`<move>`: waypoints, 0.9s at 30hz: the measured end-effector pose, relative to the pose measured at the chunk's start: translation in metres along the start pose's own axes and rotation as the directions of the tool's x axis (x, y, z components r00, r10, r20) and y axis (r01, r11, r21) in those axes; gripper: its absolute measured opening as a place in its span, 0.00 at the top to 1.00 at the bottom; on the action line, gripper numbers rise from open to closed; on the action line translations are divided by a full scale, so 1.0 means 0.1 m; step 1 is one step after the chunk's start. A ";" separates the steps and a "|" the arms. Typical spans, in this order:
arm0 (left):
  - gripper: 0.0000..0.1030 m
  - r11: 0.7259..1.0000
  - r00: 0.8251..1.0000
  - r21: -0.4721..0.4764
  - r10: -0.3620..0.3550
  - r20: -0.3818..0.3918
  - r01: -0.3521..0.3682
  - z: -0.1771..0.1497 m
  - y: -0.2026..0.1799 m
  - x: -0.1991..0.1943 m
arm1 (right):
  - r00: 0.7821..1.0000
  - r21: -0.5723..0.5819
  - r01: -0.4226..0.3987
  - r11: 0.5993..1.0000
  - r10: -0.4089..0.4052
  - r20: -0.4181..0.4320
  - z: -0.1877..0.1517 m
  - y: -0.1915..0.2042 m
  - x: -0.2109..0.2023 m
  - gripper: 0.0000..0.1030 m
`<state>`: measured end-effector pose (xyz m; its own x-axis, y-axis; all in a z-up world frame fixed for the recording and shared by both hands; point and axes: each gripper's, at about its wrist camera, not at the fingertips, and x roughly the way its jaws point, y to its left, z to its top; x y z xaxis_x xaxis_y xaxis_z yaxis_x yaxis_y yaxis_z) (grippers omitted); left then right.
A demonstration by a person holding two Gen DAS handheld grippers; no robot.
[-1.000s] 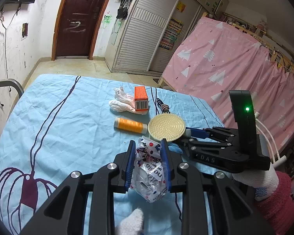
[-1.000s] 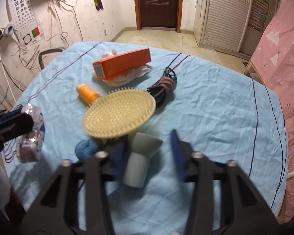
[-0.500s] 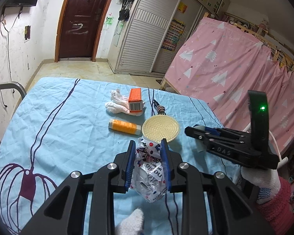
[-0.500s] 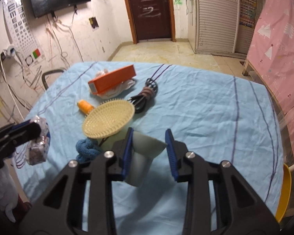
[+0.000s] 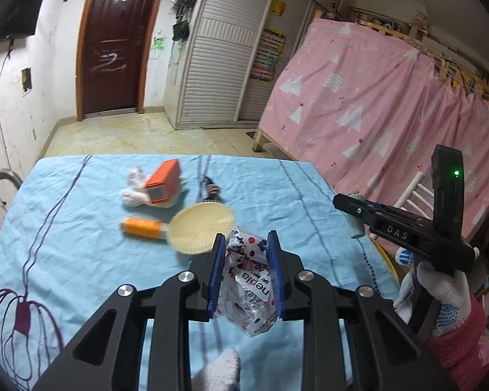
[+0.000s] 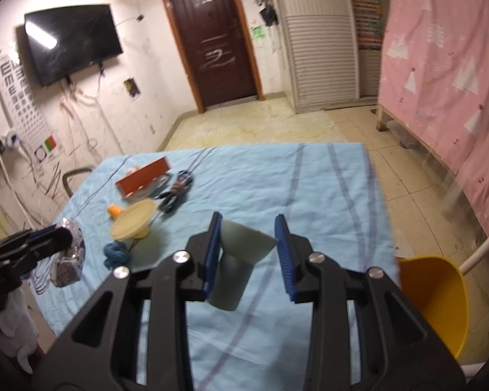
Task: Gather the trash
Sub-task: 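Carry the cone cup and wrapper over the yellow bin and open both tools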
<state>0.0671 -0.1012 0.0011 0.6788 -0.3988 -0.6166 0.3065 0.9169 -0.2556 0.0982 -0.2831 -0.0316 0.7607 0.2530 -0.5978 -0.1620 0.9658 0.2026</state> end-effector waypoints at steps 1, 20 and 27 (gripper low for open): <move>0.84 1.000 1.000 0.010 -0.004 -0.002 0.004 0.01 -0.07 0.02 | 1.000 0.008 0.005 1.000 -0.005 0.007 -0.01 -0.05 -0.03 0.70; 0.84 0.979 0.995 0.178 -0.089 -0.037 0.094 0.23 -1.21 0.36 | 0.985 0.199 0.138 0.970 -0.156 0.076 -0.24 -1.29 -0.51 0.70; 0.84 0.965 0.990 0.223 -0.126 -0.067 0.138 0.30 -1.64 0.56 | 0.976 0.242 0.183 0.953 -0.205 0.070 -0.33 -1.64 -0.57 0.70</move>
<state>0.0748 -0.2741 0.0305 0.5883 -0.5088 -0.6285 0.5378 0.8266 -0.1658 0.0603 -0.4538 -0.0566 0.8196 0.0451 -0.5712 0.1365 0.9528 0.2711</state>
